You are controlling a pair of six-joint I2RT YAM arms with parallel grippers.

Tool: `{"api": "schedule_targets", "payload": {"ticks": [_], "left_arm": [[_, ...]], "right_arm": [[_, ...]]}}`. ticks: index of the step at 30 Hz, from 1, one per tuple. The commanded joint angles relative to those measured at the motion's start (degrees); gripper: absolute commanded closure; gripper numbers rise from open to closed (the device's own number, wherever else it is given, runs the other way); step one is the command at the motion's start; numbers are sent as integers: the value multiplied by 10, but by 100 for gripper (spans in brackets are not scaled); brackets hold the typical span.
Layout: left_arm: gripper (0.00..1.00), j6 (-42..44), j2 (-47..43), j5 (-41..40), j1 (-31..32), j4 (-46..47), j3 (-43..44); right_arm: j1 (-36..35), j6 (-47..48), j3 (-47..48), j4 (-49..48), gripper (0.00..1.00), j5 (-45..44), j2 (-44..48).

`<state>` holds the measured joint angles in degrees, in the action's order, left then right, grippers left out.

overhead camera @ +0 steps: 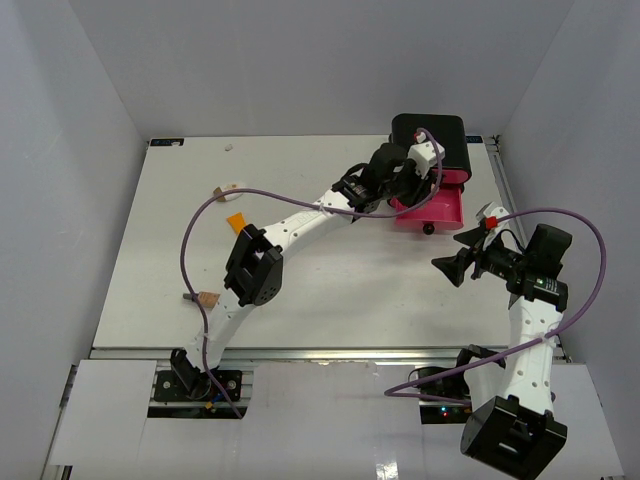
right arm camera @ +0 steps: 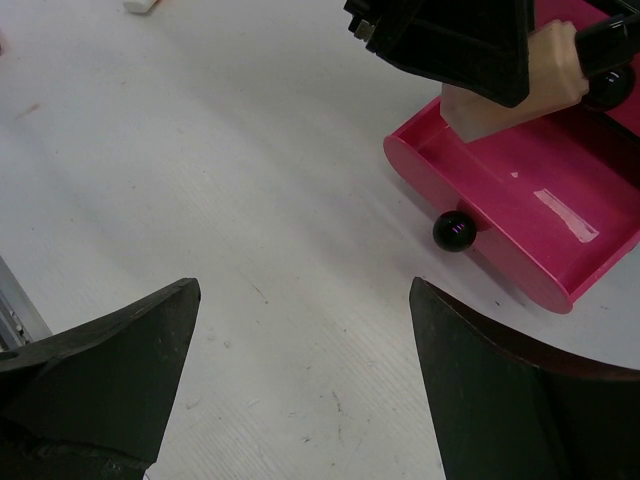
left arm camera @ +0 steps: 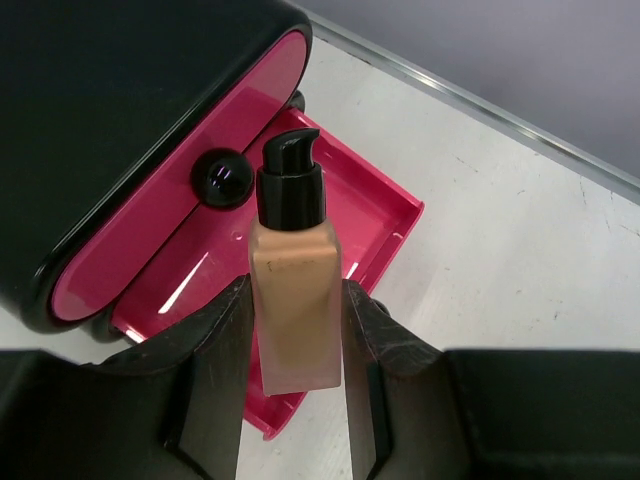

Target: Organize the makeup

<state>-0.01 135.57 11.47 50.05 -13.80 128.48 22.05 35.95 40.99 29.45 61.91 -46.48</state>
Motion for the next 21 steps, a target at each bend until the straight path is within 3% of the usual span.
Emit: {"api": "schedule_targets", "payload": {"ticks": [1,13,16,21], "left_arm": [[95,13,6,-14,10,60,33],[87,26,49,-36,30,97,48],[79,26,53,-38,34,99,48],[58,26,56,-47,40,100,48]], "right_arm": [[7,-7,-3,-20,8,17,1],[15,-10,-4,-21,8,21,2],[16,-11,-4,-21,8,21,1],[18,-11,-4,-21,8,22,2]]}}
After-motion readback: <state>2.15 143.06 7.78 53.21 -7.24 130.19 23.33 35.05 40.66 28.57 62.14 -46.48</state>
